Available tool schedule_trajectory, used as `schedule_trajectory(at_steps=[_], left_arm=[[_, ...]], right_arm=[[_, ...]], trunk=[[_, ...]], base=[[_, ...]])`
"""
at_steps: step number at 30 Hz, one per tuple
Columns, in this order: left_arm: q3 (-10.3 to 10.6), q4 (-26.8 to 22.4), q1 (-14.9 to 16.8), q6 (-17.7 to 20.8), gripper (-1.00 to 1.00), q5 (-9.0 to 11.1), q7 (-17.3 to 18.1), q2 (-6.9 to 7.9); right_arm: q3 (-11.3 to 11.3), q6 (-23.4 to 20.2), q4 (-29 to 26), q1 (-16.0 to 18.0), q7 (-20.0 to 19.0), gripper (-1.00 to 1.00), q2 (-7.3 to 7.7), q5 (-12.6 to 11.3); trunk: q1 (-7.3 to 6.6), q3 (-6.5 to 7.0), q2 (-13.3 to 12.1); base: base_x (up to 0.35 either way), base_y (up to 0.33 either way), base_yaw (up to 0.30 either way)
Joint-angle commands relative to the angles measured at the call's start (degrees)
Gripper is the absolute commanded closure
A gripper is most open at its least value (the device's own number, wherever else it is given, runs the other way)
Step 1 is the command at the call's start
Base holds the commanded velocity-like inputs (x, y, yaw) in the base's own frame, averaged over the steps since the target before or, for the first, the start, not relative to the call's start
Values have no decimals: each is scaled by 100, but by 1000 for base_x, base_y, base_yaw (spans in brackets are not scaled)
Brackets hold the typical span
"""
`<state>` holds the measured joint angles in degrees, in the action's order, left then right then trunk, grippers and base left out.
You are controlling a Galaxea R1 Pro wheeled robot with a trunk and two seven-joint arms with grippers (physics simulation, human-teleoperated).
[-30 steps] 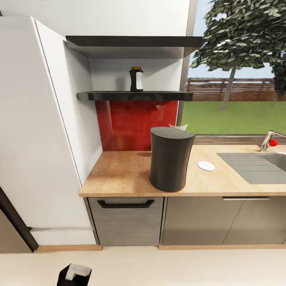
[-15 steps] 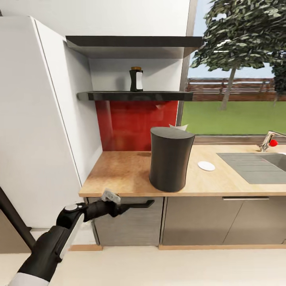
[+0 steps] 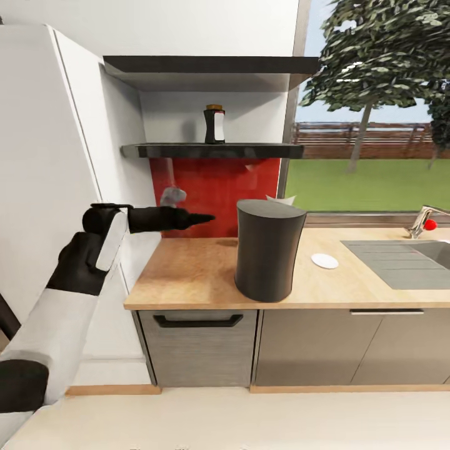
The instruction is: Set up a coffee station on the kitchen countertop: keep the coffee maker on the countertop, move the bottle of coffee from the kitchen shelf to the counter next to the coffee maker, place a paper coffee filter on top of the coffee maker, put the saucer next to the coffee maker with the coffee cup on the saucer, and place the electric kettle next to the coffee maker.
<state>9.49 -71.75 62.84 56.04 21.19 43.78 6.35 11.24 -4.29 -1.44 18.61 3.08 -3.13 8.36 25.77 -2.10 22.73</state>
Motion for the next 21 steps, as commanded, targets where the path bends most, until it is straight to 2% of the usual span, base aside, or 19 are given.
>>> schedule_trajectory(at_steps=[1, 4, 5, 6, 9, 12, 14, 18, 21], left_arm=[[8, 212, 345, 57, -100, 24, 0, -42], [7, 767, 897, 75, -100, 18, -7, -161], [4, 1298, 1408, 75, -100, 14, -12, -315], [2, 1661, 1785, 71, -100, 8, -18, -418], [-4, 2091, 2258, 68, -100, 12, -28, -511], [-15, 2708, 2956, 59, -100, 16, -46, -574], [-28, 3047, 3270, 34, -100, 18, -76, -585], [-34, 3286, 3535, -26, -100, 24, -291, -590], [-34, 3311, 3592, -52, -100, 17, -480, -599]], right_arm=[[45, -36, -14, 2, 18, -100, -3, 61], [45, -42, -14, 2, 18, -100, -3, 65], [45, -40, -14, 2, 18, -100, -3, 68], [45, -38, -14, 2, 18, -100, -3, 69], [45, -37, -14, 2, 16, -100, -3, 69], [43, -37, -14, 2, 15, -100, -3, 82], [45, -37, -15, 2, 12, -100, -3, 85], [45, -37, -20, 2, 10, -100, -3, 87], [44, -37, -22, 2, 9, -100, -3, 87]], trunk=[[1, -15, 19], [1, -15, 19], [1, -15, 19], [1, -15, 19], [1, -15, 19], [1, -15, 19], [1, -15, 19], [1, -15, 19], [1, -15, 19]], base=[[0, 0, 0], [0, 0, 0], [0, 0, 0], [0, 0, 0], [0, 0, 0], [0, 0, 0], [0, 0, 0], [0, 0, 0], [0, 0, 0]])
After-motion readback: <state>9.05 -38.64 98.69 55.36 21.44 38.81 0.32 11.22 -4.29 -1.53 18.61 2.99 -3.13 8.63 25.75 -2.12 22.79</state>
